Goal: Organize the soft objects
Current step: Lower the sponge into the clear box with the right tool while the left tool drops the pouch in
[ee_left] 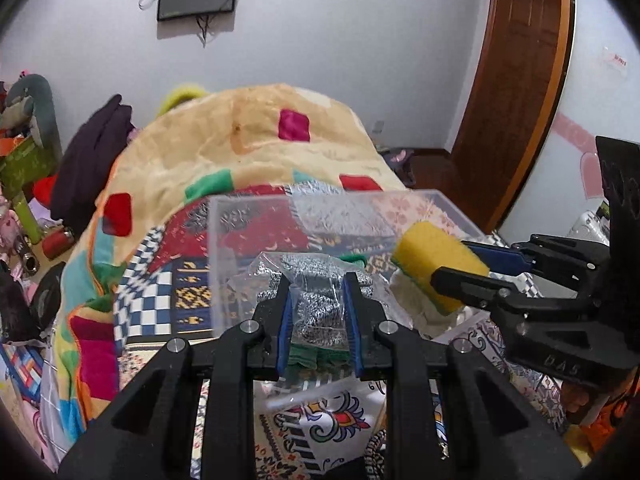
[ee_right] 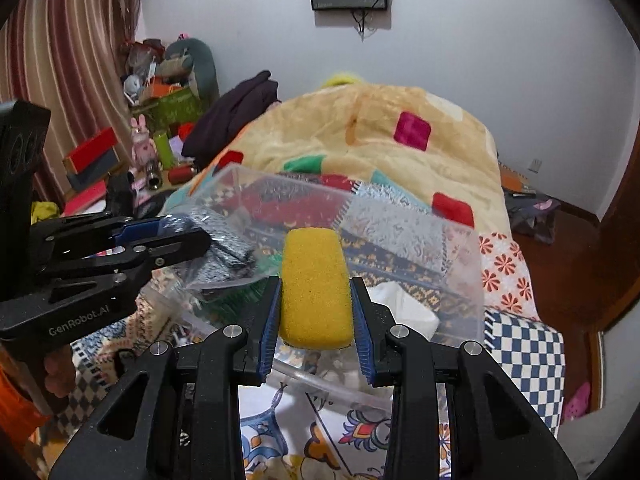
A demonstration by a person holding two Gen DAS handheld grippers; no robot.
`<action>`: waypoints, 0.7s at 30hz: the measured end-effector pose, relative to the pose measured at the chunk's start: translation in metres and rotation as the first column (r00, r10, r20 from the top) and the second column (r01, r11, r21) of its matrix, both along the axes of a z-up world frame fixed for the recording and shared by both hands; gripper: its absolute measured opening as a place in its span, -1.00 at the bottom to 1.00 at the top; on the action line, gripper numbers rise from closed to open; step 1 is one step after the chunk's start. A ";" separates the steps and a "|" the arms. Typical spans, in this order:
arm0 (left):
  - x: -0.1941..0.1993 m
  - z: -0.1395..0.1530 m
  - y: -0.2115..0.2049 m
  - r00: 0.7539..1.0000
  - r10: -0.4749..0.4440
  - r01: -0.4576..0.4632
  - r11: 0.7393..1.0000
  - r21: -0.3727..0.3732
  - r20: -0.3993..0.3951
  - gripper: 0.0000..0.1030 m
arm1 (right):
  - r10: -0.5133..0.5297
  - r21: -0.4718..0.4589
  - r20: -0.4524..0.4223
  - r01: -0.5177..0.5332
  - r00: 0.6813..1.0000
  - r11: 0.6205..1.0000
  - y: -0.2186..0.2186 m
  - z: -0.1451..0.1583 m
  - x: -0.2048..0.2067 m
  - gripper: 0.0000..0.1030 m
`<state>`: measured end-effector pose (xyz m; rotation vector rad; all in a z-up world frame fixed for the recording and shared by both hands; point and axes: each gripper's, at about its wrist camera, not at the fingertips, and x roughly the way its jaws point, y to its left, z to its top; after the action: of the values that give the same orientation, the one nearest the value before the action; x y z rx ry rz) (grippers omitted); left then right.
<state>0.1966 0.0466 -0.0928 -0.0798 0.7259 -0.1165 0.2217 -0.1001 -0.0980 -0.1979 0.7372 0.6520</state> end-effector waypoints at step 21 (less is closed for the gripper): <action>-0.027 0.024 -0.006 0.999 -0.023 0.023 1.000 -0.010 0.037 -0.21 | -0.005 0.041 0.017 0.005 1.000 0.999 -0.015 0.017 -0.012 0.11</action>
<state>0.1700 0.0403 -0.0685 -0.0791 0.6894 -0.1437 0.2097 -0.1153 -0.0812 -0.1642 0.7069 0.6591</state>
